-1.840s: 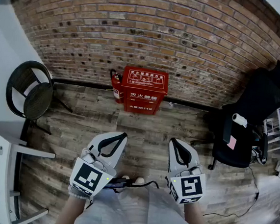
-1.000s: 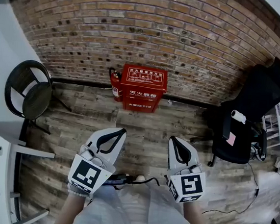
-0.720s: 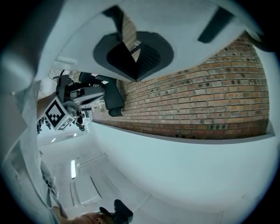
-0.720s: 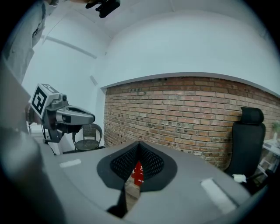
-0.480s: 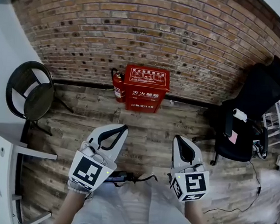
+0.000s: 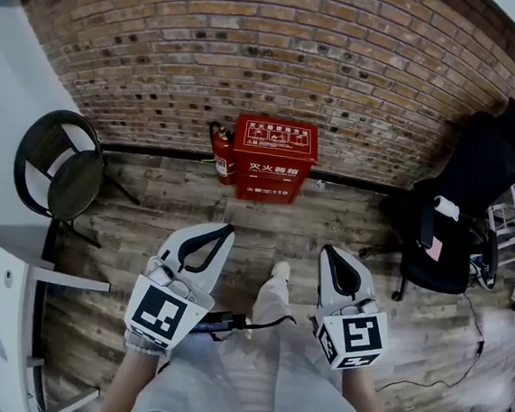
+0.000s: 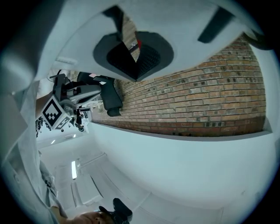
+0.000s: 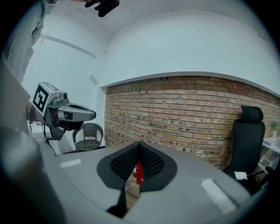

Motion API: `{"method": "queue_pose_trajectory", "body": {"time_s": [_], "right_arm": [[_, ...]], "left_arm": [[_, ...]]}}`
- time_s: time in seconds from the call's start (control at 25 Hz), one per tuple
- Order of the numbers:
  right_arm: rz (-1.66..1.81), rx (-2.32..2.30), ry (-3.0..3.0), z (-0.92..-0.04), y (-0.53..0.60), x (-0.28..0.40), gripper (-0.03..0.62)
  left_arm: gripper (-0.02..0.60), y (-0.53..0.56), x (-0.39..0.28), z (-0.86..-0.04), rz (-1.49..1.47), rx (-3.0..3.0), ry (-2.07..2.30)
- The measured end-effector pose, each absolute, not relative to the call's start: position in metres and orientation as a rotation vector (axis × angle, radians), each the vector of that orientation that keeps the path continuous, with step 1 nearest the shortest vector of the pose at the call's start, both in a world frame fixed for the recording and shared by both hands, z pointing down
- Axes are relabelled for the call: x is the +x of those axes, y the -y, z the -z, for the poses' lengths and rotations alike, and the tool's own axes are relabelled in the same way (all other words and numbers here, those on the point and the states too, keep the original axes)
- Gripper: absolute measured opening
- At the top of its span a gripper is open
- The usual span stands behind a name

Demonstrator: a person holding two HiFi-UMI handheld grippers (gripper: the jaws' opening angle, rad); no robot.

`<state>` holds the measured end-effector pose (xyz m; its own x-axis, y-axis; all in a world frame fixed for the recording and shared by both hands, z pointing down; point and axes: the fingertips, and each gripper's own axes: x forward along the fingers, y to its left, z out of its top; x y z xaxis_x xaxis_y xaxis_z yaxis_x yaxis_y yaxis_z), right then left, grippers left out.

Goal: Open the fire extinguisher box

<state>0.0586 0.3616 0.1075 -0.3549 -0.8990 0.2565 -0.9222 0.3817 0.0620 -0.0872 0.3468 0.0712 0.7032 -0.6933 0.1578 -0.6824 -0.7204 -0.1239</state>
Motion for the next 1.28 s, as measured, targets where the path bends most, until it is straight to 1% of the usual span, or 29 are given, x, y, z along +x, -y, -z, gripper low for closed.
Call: {"method": "queue_pose_trajectory", "body": {"time_s": [0.28, 0.68, 1.28], "right_arm": [[-0.101, 1.574, 2.415, -0.108, -0.338, 0.06, 0.009], [-0.101, 1.499, 2.454, -0.117, -0.274, 0.073, 0.009], [-0.157, 1.383, 2.484, -0.137, -0.135, 0.112, 0.009]], "left_arm": [[0.0, -0.327, -0.086, -0.078, 0.298, -2.843, -1.191], [0.0, -0.274, -0.062, -0.088, 0.339, -2.814, -1.211], [-0.001, -0.141, -0.022, -0.102, 0.402, -2.799, -1.312]]}}
